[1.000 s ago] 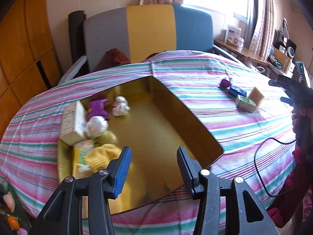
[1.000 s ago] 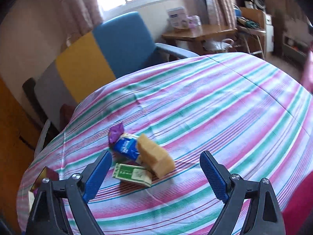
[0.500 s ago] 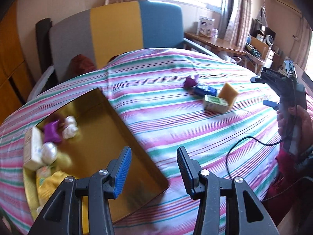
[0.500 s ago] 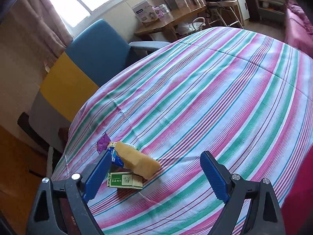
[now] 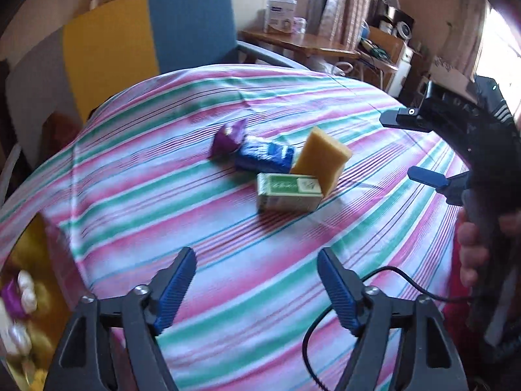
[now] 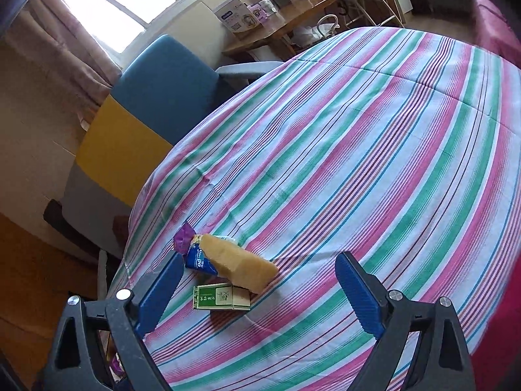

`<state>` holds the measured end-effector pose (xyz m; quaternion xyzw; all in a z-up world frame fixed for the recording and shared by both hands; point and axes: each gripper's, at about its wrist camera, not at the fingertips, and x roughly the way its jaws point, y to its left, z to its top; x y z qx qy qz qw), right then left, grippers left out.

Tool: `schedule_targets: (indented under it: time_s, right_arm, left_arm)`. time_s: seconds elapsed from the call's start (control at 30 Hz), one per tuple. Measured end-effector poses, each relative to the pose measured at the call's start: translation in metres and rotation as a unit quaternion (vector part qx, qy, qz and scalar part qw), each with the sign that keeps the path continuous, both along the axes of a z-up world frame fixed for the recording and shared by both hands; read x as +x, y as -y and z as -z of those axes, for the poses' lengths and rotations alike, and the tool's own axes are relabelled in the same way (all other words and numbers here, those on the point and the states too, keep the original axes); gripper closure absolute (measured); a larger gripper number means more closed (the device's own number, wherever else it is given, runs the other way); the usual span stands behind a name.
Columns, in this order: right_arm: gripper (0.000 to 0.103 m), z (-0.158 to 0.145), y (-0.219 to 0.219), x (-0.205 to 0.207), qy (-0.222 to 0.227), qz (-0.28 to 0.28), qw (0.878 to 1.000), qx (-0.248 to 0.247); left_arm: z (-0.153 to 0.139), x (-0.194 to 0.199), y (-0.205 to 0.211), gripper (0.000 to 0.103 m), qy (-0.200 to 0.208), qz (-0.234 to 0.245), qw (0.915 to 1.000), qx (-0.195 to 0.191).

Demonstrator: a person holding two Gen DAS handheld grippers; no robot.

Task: Organize objects
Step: 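Grasp the green boxed product with the left tool, then hold the green box with the left tool while the right tool grasps the purple packet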

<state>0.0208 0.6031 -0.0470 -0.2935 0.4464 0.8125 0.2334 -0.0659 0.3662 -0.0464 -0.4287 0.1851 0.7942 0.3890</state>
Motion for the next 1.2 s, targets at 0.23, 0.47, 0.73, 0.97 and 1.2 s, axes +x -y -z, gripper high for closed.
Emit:
schedule_targets:
  time_s: [0.23, 0.47, 0.73, 0.97, 1.2]
  right_arm:
    - [0.008, 0.007, -0.003, -0.002, -0.006, -0.006, 1.000, -0.023]
    - [0.008, 0.014, -0.004, -0.006, -0.004, -0.007, 0.999, -0.039]
    - [0.008, 0.012, -0.001, -0.008, 0.011, -0.007, 1.000, -0.014]
    - [0.008, 0.016, 0.005, -0.016, 0.038, -0.031, 0.999, -0.007]
    - [0.008, 0.019, 0.009, -0.021, 0.070, -0.037, 0.997, 0.010]
  left_arm:
    - [0.028, -0.016, -0.066, 0.017, 0.001, 0.045, 0.9984, -0.034]
    - [0.050, -0.037, -0.097, 0.017, 0.005, 0.033, 0.9982, -0.050]
    - [0.045, -0.034, -0.048, 0.030, 0.043, -0.001, 0.9990, 0.007]
    - [0.043, 0.007, 0.019, 0.030, 0.039, -0.012, 0.9992, 0.004]
    - [0.051, 0.039, 0.050, 0.030, 0.024, -0.013, 0.9996, 0.009]
